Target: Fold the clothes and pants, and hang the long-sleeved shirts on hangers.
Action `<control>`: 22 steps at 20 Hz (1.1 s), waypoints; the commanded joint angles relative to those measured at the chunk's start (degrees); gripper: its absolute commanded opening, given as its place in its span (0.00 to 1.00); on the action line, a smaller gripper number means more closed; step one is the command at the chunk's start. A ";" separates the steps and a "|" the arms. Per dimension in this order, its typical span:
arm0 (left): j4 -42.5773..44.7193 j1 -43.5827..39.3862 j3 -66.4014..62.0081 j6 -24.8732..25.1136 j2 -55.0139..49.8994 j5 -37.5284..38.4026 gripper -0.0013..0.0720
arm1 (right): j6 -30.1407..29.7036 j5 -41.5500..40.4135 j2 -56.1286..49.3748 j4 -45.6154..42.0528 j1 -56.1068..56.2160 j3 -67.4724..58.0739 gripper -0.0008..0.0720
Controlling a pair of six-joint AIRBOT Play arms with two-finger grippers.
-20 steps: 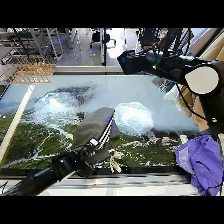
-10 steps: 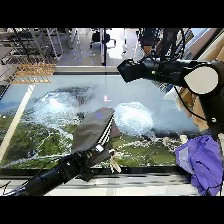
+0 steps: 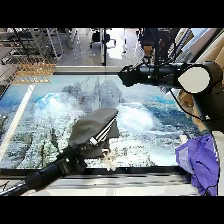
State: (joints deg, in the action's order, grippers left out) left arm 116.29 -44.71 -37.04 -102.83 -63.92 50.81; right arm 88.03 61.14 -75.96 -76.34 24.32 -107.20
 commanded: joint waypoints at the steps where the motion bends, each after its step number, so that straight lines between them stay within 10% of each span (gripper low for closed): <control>1: 6.58 11.13 -0.04 9.29 2.91 -3.45 0.04 | 0.13 0.87 -0.31 -0.31 -0.04 0.02 0.51; 9: -3.34 45.66 -0.13 16.28 9.88 -34.99 0.06 | 1.33 -2.91 -2.78 5.29 -0.04 15.82 0.59; 10: -7.30 47.76 -0.13 16.28 9.90 -35.19 0.27 | 1.29 -4.74 -3.65 7.19 -0.04 17.22 0.66; 12: -18.62 51.15 -0.13 16.28 9.90 -31.95 0.54 | 1.31 -6.10 -5.97 9.29 -0.37 17.81 0.66; 20: -57.53 62.36 -0.13 32.13 8.31 -3.76 0.56 | -5.90 2.64 -10.14 28.06 -10.75 21.38 0.74; 22: -68.15 65.18 -0.13 35.36 5.40 -0.57 0.88 | -7.48 3.74 -10.29 31.41 -12.48 24.76 0.74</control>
State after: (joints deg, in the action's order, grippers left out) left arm 65.52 16.40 -37.12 -74.02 -56.03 42.74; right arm 83.85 61.78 -85.76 -52.38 14.79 -85.76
